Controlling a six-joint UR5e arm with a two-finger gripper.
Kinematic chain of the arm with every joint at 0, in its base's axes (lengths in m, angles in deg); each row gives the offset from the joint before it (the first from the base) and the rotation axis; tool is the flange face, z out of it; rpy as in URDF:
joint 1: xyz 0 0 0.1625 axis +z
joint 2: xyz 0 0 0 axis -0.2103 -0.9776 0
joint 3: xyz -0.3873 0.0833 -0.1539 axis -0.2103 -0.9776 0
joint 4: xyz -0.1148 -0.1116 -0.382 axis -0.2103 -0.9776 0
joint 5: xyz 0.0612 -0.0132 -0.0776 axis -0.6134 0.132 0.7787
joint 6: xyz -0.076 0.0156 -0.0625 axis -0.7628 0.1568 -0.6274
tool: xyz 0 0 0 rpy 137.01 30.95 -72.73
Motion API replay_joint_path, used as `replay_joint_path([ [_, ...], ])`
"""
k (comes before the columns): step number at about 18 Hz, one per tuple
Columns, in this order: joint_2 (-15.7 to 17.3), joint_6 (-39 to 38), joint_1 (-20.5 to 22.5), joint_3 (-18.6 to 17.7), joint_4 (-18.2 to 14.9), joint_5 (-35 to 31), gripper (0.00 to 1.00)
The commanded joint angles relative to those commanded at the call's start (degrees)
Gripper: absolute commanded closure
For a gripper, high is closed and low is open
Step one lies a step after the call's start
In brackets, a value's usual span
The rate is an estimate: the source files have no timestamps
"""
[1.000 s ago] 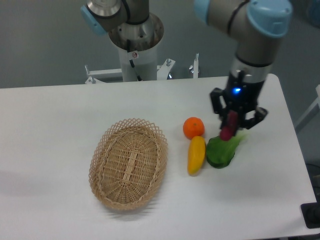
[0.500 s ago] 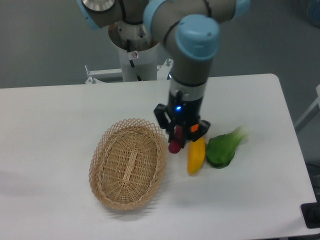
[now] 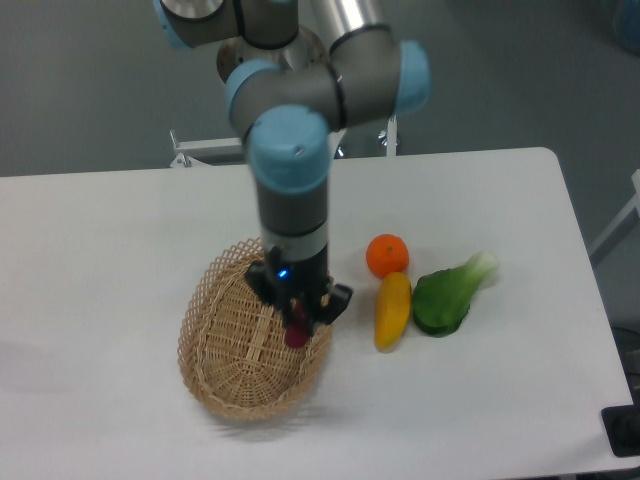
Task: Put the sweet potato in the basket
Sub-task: 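Lower the gripper with the sweet potato into the basket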
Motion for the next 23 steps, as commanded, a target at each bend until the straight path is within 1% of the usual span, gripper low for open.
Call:
replay_joint_path([
  [3,-2.8,0.0,-1.2,-1.6,2.7,-1.2,0.61],
  [4,-3.6,0.2,-1.3,-2.1,3.2,-1.4,0.61],
  [8,-4.7,0.5,-1.6,-3.0,3.4,-2.6,0.6],
  [12,-4.9,1.7,-1.6,-3.1,3.3,-2.6,0.59],
  [18,-4.8,2.2,-2.2,-4.6,3.3,-2.7,0.59],
  [19,-4.8,2.2,-2.4,-4.7,3.3,-2.7,0.58],
  [20,-4.8,2.2,-2.4,-4.7,3.3,-2.7,0.55],
  [23,-4.7,2.2,-3.6,-5.1,3.2,-2.7,0.55],
])
